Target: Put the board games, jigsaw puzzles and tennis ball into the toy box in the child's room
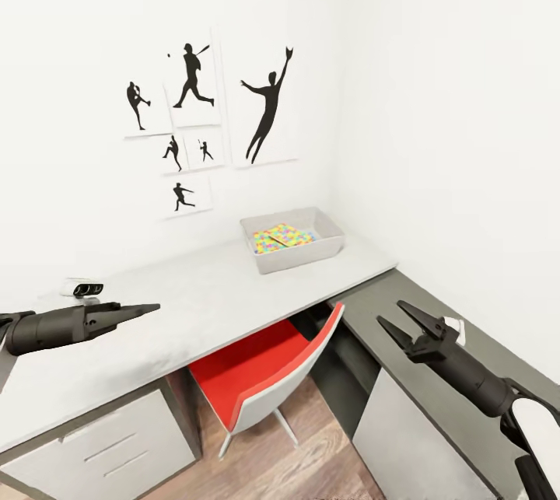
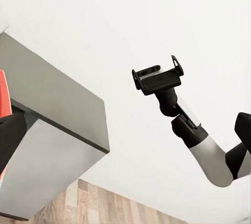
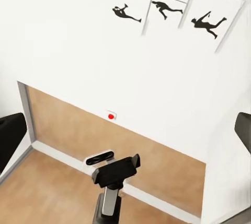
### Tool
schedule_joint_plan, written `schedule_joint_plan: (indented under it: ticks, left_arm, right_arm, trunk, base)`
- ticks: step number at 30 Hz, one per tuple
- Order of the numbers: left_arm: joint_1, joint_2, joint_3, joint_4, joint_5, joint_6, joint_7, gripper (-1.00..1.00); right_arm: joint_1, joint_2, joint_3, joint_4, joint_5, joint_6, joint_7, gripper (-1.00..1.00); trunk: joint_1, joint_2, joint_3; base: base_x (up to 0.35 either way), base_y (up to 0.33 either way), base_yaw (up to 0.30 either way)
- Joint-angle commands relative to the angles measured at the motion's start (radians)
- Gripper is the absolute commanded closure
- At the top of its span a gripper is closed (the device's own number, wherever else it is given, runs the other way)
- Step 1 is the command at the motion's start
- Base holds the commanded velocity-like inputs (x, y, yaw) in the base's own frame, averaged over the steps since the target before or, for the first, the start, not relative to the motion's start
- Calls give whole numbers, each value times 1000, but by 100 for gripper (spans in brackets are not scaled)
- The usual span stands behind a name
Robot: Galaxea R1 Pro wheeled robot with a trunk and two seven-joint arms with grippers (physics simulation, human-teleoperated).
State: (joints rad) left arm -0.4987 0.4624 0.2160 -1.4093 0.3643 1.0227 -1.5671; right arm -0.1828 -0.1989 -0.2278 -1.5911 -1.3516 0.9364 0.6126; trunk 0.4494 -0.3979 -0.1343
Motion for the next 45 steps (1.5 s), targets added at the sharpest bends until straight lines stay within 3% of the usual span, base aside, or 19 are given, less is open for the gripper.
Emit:
schedule_joint_plan:
  ticks: [1,27,45]
  left_arm:
    - [0,1,0,0,0,11,-4,-100]
    - [0,2,0,1,-1,11,-4,-100]
    - [1,2,2,2,0,11,-4,-100]
  right_arm:
    - [-1,0,-1,0,1,5,3,-100]
    - [-1,1,-1,2,2,5,2,-100]
    - [-1,1,3,2,2,-7,1,-100]
  trunk:
    - [1,-2,-2]
    - [1,-2,0]
    - [1,-2,11]
  base:
    - [-36,9,-257]
    - [-121,196,-277]
    - [-97,84,-279]
